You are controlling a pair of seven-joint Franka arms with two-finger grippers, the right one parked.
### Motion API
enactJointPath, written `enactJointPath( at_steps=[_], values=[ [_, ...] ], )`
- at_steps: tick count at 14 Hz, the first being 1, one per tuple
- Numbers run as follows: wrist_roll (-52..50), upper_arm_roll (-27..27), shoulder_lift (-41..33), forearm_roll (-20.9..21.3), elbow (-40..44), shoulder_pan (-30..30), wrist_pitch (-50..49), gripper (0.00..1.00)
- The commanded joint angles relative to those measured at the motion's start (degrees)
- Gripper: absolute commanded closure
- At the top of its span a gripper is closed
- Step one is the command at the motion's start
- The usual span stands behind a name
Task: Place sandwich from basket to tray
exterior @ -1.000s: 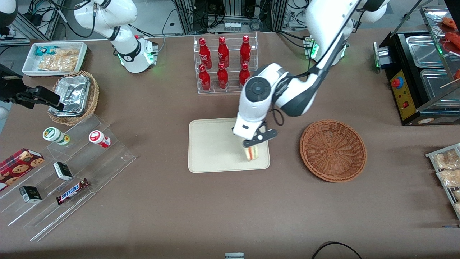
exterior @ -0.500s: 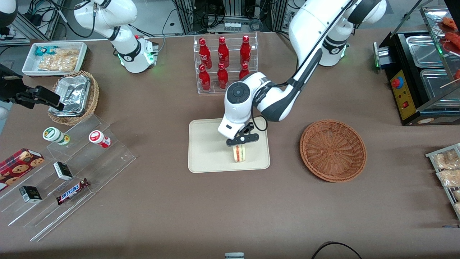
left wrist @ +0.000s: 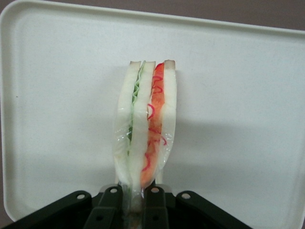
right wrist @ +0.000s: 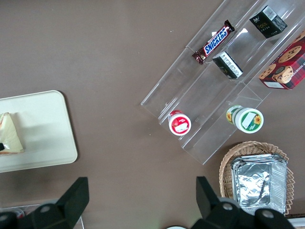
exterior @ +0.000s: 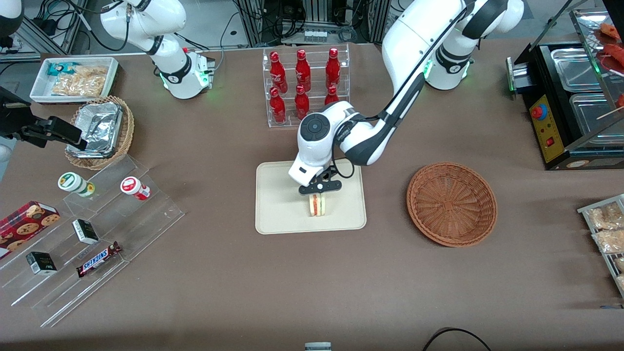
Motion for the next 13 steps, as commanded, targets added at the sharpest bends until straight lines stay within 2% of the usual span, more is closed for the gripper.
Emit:
enactJointPath(
  at_steps=[1, 2, 4, 5, 9, 13],
  values=[
    [0.16, 0.56, 0.96, 0.72, 1.28, -1.29, 0.19, 0.75],
    [0.07, 0.56, 1.49, 0.72, 1.36, -1.29, 0.45, 0.58],
    [0.16, 0.56, 1.58, 0.72, 1.36, -1.29, 0.89, 0.08],
    [0.07, 0.56, 1.23, 0.72, 1.36, -1.29, 0.89, 0.01],
    [-0.90, 0.73, -3.85, -0.07, 0.67, -0.50, -1.03, 0.01],
    [-1.86, 1.35, -13.60, -0.24, 0.40, 4.32, -12.70, 0.01]
  ],
)
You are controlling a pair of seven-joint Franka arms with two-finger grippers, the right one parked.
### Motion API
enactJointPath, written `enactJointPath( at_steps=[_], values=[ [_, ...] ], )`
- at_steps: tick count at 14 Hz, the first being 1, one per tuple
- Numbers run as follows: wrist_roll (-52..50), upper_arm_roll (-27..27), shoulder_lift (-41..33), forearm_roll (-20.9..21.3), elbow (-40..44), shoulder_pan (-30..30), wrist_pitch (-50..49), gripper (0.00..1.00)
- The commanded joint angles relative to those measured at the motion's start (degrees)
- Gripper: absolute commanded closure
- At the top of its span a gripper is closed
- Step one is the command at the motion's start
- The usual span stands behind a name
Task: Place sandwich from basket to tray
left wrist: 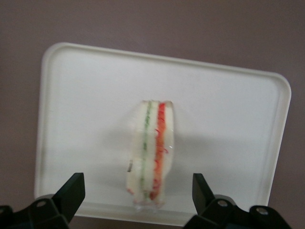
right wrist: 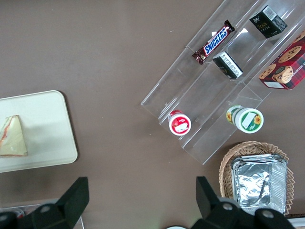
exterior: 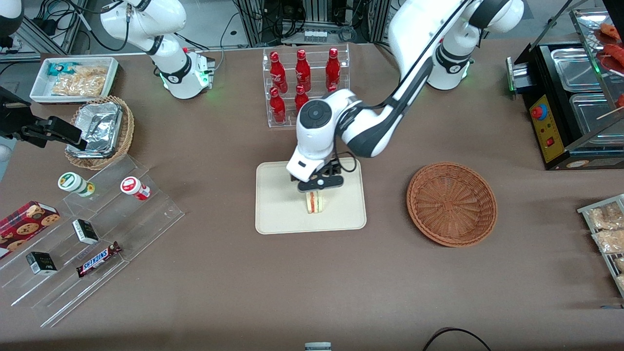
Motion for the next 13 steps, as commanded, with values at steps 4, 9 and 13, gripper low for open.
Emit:
enactJointPath(
  at_steps=[4, 9, 13],
  values=[
    [-0.19, 0.04, -15.38, -2.22, -1.77, 11.64, -17.31, 0.01],
    [6.72, 0.04, -23.82, -2.23, -1.77, 22.63, -28.39, 0.01],
    [23.07, 0.13, -29.36, -3.79, -1.77, 32.21, -36.92, 0.00]
  ],
)
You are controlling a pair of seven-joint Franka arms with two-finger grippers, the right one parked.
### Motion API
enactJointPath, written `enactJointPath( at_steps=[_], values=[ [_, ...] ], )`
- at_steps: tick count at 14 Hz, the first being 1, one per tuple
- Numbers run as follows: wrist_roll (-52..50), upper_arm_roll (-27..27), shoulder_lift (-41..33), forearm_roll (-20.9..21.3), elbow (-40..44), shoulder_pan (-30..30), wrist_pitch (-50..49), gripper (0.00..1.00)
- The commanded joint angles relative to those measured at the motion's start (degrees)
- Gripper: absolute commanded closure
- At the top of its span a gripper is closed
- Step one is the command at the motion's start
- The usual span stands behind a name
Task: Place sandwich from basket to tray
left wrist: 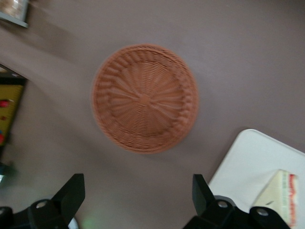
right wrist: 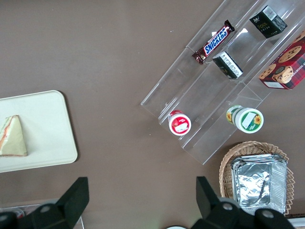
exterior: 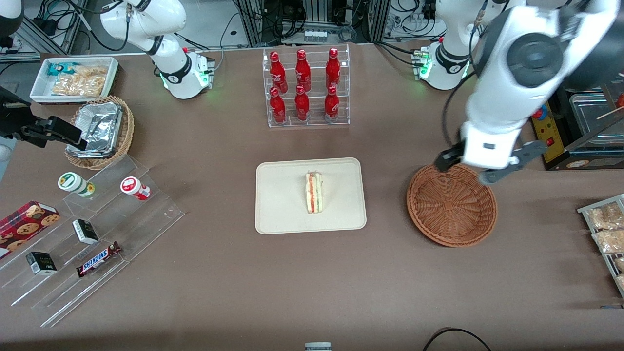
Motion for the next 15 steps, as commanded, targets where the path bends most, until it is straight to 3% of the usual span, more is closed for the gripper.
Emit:
enactJointPath(
  at_steps=[1, 6, 11, 15],
  values=[
    [10.63, -0.56, -4.53, -4.06, -1.62, 6.35, -3.71, 0.00],
    [22.86, -0.39, -7.17, -4.87, -1.71, 12.52, -7.15, 0.00],
    [34.11, 0.92, -8.75, -4.87, -1.62, 12.70, -9.52, 0.00],
    [35.18, 2.60, -8.32, -5.40, -0.30, 10.33, -8.21, 0.00]
  ],
)
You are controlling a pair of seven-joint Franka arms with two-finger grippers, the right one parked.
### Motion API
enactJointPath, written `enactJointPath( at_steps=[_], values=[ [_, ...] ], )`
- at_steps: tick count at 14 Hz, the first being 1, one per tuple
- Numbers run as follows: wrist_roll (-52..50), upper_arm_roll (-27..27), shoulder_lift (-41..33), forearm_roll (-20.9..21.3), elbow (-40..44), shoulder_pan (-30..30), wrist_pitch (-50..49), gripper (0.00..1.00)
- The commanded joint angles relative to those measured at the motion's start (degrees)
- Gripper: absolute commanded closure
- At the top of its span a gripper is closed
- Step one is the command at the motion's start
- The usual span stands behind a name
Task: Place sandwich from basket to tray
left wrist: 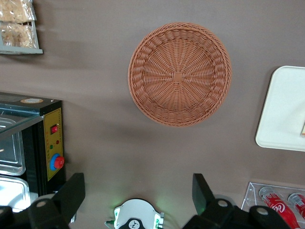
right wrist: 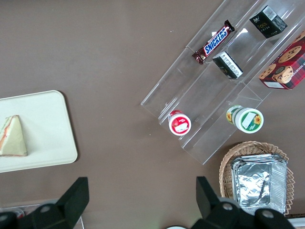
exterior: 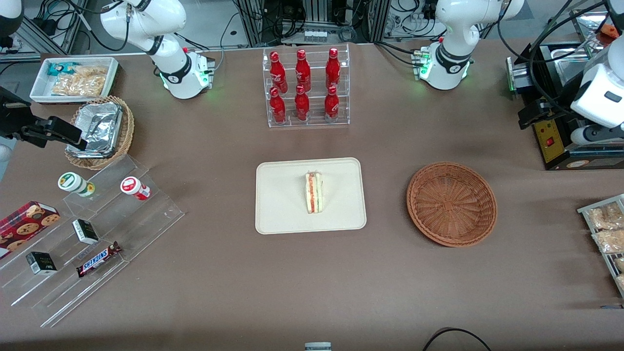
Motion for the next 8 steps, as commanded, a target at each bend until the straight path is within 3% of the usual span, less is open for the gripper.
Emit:
enactJointPath(
  at_steps=[1, 8],
  values=[
    [1.81, 0.91, -0.79, -0.40, -0.06, -1.53, 3.74, 0.00],
    [2.52, 3.03, -0.70, -2.24, -0.06, -1.54, 5.18, 0.00]
  ],
)
